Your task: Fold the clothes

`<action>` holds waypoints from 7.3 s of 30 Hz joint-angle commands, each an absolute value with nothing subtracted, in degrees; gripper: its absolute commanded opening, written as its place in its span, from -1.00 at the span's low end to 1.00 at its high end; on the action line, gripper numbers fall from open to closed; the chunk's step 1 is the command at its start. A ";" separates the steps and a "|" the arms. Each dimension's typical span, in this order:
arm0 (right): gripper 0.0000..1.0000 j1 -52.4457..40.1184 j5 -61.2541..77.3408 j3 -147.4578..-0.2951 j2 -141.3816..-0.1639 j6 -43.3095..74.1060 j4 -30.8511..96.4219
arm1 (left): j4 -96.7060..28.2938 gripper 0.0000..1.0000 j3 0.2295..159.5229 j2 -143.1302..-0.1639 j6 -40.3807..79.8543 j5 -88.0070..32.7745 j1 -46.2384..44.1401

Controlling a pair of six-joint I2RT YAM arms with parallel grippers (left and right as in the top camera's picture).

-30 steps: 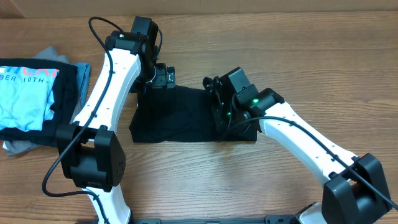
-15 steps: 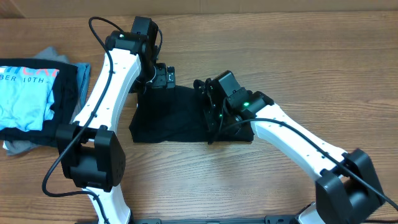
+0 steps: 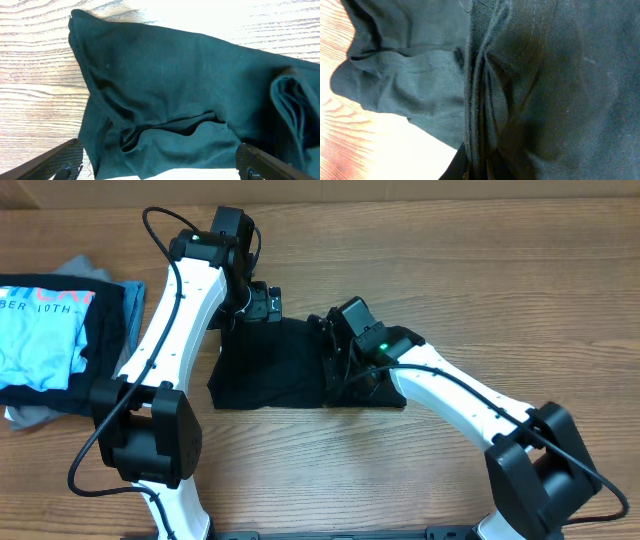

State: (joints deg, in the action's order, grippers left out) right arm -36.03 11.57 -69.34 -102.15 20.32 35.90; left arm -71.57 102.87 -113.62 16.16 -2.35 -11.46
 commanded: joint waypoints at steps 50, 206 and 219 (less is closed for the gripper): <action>-0.92 -29.28 16.62 -71.96 -105.65 22.81 25.52 | -71.50 1.00 103.24 -114.06 15.88 -2.94 -11.27; -0.92 -32.62 27.42 -64.01 -106.63 24.29 19.18 | -71.50 1.00 103.24 -114.06 15.88 -2.94 -11.27; -0.92 -35.42 20.60 -64.01 -106.63 27.31 20.91 | -71.50 1.00 103.24 -114.06 15.88 -2.94 -11.27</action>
